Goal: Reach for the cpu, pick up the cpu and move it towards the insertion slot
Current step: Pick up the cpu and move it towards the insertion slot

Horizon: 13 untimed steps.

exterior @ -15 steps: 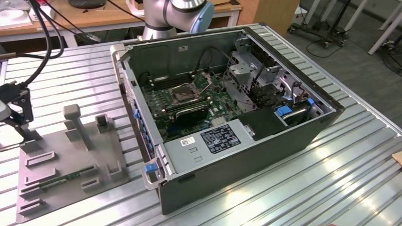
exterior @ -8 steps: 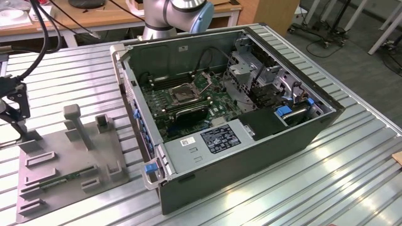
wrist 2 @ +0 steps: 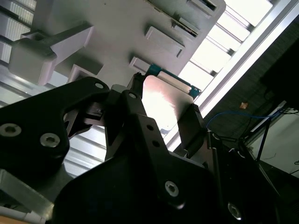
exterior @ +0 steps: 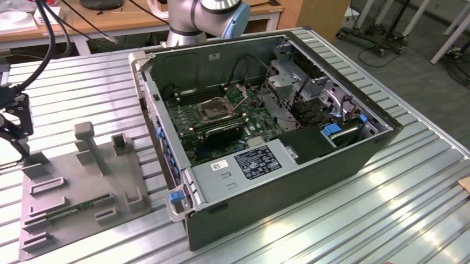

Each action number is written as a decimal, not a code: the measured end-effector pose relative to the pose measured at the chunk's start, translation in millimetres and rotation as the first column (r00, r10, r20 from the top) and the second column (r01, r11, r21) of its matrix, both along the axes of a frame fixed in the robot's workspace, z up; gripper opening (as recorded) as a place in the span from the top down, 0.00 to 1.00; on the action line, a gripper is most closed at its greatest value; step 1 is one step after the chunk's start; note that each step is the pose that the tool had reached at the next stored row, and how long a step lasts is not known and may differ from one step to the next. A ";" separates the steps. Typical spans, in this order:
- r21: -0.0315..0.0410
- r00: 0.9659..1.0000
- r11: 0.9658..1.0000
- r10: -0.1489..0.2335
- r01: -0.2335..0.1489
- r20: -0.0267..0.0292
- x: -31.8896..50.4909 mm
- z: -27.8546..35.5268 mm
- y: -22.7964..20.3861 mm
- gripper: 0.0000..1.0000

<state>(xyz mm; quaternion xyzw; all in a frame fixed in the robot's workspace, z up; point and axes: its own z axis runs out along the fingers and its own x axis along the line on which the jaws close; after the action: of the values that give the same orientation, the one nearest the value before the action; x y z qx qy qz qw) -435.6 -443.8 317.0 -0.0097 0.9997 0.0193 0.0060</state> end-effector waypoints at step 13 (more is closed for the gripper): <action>0.000 1.000 1.000 0.000 0.000 0.000 0.0 7.2 0.0 0.46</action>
<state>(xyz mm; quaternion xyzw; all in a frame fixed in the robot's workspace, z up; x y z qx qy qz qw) -435.6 -443.8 324.1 -0.0097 0.9998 0.0192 0.0058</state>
